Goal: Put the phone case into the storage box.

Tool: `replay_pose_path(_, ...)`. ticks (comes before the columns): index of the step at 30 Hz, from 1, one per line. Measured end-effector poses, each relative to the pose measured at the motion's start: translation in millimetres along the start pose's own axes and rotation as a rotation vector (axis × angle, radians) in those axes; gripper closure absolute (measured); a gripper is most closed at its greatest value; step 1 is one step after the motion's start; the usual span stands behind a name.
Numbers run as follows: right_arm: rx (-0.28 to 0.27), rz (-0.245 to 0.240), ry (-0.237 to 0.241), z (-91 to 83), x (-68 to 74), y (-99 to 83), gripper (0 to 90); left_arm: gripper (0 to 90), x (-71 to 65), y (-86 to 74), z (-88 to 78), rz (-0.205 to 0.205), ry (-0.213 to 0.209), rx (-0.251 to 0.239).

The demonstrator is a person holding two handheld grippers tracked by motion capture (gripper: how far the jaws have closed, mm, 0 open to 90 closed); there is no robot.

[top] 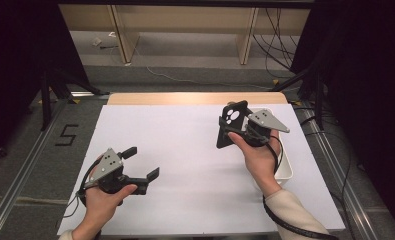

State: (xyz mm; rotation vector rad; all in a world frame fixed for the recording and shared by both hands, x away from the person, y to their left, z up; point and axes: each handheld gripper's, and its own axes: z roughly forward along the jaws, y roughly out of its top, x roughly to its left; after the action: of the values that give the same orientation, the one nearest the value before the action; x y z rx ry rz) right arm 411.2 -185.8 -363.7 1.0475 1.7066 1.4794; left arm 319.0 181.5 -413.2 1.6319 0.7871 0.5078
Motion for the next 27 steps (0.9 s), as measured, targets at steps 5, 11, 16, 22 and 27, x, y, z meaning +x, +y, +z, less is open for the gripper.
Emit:
replay_pose_path(5, -0.004, 0.004, -0.012, -1.3, -4.0, 2.6, 15.1, 0.0, -0.4, -0.4, 0.5, 0.001, -0.001, 0.004)
replay_pose_path(11, -0.014, 0.007, -0.027, -2.4, -8.1, 4.5, 15.1, 0.0, 0.3, -0.8, 0.7, 0.0, 0.003, 0.005)
replay_pose_path(16, -0.016, 0.014, -0.033, -3.6, -10.5, 6.2, 15.1, 0.0, 0.1, -0.9, 1.3, 0.0, 0.001, 0.005)
replay_pose_path(22, -0.018, 0.015, -0.041, -4.5, -12.7, 7.4, 15.1, 0.0, 0.1, -0.9, 1.3, 0.0, 0.001, 0.005)
replay_pose_path(27, -0.028, 0.021, -0.051, -5.9, -16.0, 9.7, 15.1, 0.0, 0.1, -0.9, 1.3, 0.001, 0.002, 0.004)
